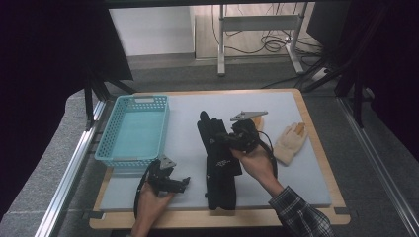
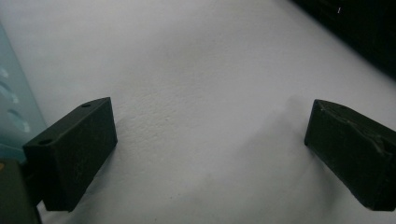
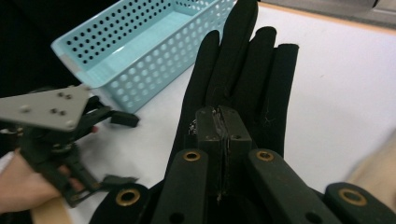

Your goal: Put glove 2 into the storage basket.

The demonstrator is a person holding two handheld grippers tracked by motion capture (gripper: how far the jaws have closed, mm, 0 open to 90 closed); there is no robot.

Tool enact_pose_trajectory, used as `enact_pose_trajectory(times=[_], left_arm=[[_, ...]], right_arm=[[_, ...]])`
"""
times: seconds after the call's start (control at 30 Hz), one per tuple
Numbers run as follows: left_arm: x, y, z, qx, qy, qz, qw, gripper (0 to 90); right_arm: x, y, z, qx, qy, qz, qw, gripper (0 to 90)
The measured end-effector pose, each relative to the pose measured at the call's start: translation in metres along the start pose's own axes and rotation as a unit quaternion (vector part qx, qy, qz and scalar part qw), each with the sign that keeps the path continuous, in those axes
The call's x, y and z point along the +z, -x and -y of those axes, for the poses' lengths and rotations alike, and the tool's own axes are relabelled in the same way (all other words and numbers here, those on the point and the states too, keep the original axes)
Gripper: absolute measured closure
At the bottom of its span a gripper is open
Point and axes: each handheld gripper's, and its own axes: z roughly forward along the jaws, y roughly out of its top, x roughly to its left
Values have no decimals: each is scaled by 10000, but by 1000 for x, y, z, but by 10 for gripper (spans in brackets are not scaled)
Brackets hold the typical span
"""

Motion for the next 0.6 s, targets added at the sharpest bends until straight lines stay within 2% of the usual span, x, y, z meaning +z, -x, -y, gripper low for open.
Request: enact_pose_trajectory(times=[0.13,0.3,0.37,0.47,0.53,0.6], left_arm=[[0,1,0,-38,29,2,10000,27],[0,0,0,-29,22,9,10000,27],[0,1,0,-44,30,3,10000,27],[0,1,0,-41,34,1,10000,27],[0,1,0,-37,33,1,10000,27],[0,1,0,-30,23,3,10000,27]], right_arm=[[-1,-12,15,234,14,-50,9997,872],[5,-24,37,303,-40,-11,9995,871],[11,-22,50,319,-120,84,9994,868],[20,-13,71,319,-266,241,9988,854],[21,-7,81,310,-397,269,9984,777],[19,-2,84,195,-389,310,9986,682]])
